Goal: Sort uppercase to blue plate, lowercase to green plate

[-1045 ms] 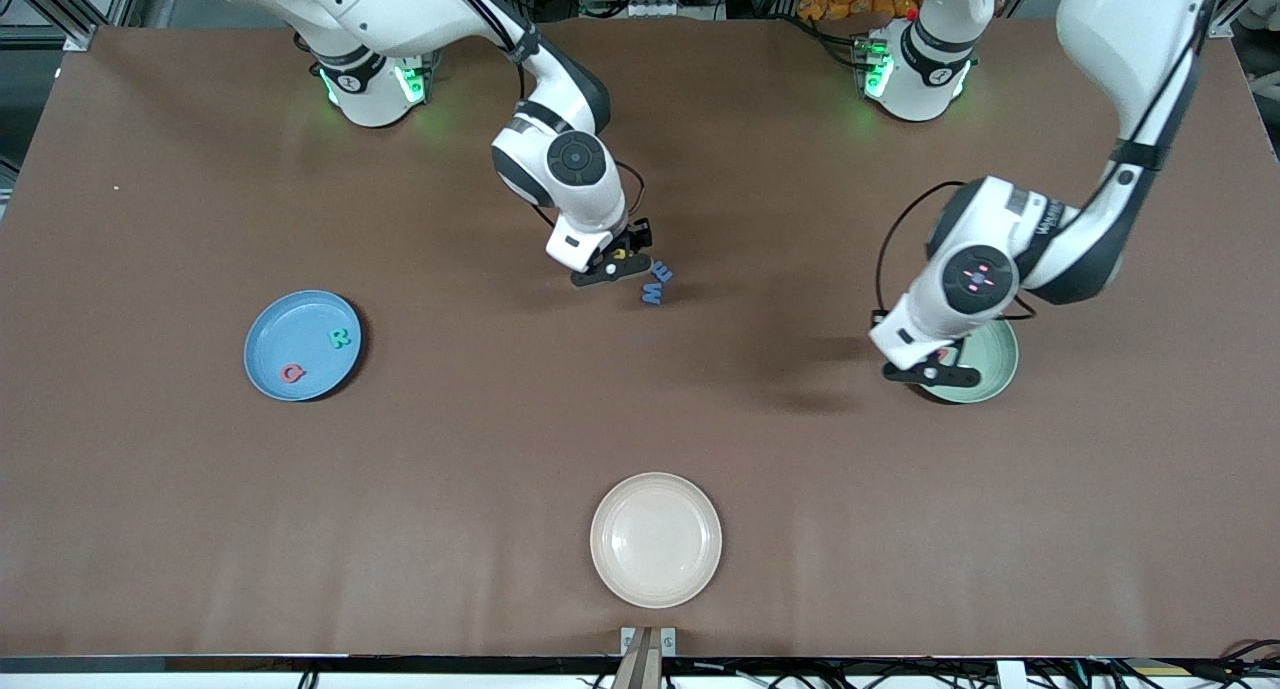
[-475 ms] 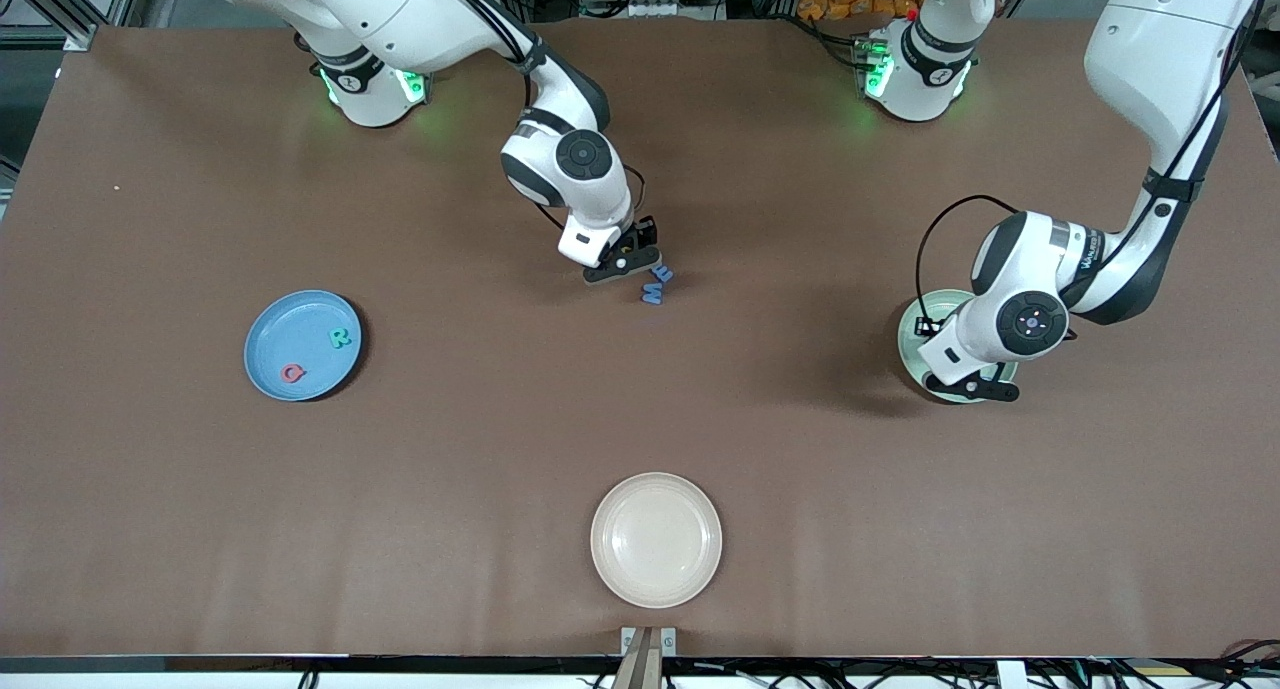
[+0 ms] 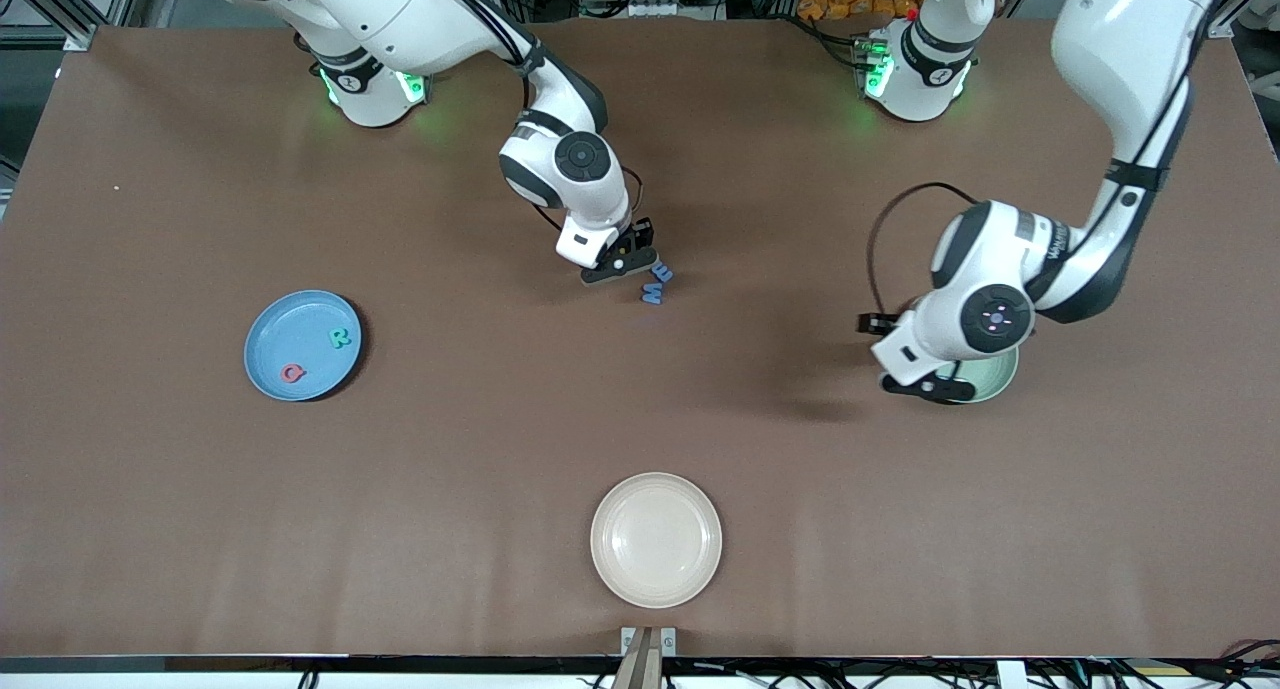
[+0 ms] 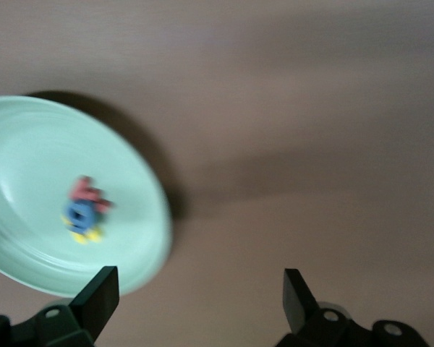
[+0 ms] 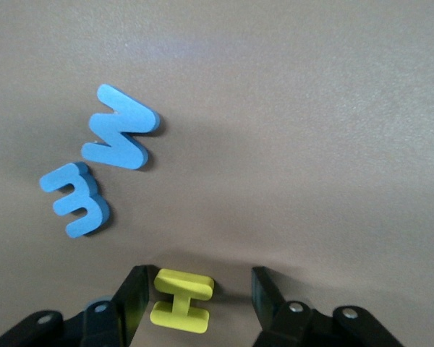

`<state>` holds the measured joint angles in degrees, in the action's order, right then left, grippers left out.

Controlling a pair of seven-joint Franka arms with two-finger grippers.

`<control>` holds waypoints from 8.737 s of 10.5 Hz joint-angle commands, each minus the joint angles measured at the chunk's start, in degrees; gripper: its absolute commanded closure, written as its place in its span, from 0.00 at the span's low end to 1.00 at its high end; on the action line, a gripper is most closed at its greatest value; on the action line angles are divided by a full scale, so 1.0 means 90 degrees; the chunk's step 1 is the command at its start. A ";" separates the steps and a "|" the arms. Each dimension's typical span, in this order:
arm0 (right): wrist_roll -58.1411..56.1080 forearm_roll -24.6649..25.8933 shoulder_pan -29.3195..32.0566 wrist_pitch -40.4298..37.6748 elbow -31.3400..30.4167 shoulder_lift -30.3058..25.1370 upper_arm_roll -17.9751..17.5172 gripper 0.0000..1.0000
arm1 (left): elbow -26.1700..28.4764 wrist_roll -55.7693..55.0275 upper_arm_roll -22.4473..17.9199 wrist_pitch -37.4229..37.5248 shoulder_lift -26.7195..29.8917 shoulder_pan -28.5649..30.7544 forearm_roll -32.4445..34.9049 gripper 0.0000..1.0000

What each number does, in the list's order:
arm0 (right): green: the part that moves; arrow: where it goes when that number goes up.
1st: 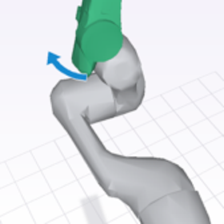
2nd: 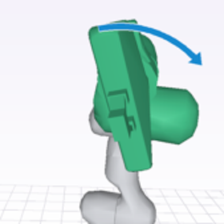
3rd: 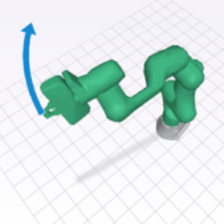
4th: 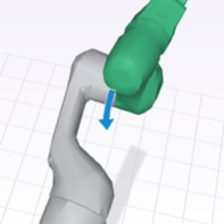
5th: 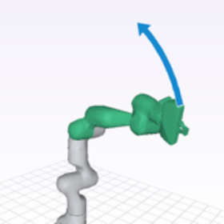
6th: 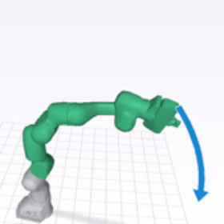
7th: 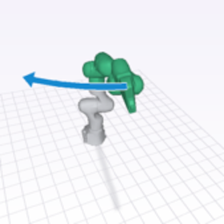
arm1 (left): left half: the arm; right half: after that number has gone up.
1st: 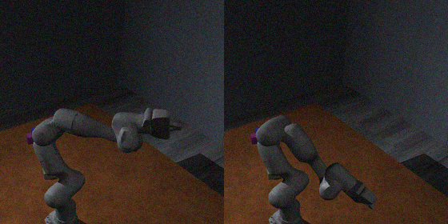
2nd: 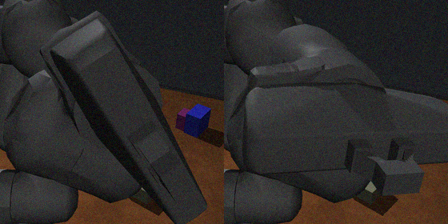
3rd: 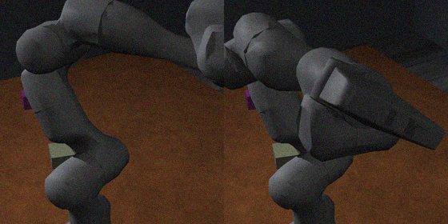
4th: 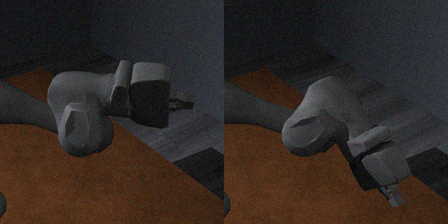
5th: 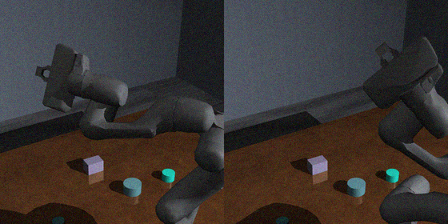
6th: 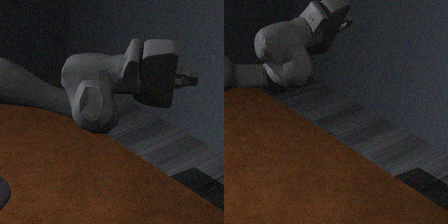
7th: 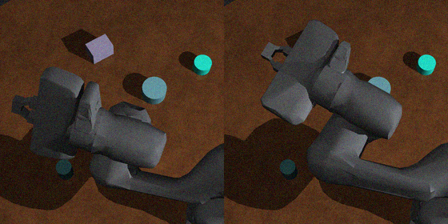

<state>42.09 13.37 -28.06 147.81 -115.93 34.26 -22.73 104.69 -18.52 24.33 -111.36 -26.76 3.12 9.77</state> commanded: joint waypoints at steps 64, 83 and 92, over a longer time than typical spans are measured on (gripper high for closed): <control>-0.2793 -0.2648 0.0598 -0.2880 0.1016 -0.0877 0.1227 0.02 | 0.0165 -0.6634 0.0559 -0.3056 -0.1666 -0.2778 -0.0470 0.09; -0.2792 -0.2619 0.0491 -0.2742 0.0967 -0.0847 0.1227 0.01 | 0.0096 -0.6585 0.0481 -0.3095 -0.1714 -0.2798 -0.0402 0.52; -0.2618 -0.2619 0.0442 -0.2684 0.0967 -0.0828 0.1227 0.01 | 0.0116 -0.6644 0.0539 -0.2552 -0.1190 -0.2593 -0.0382 1.00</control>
<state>16.33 -10.77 -23.85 122.80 -106.50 27.26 -11.32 105.14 -77.03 29.06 -138.15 -41.25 -21.01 5.02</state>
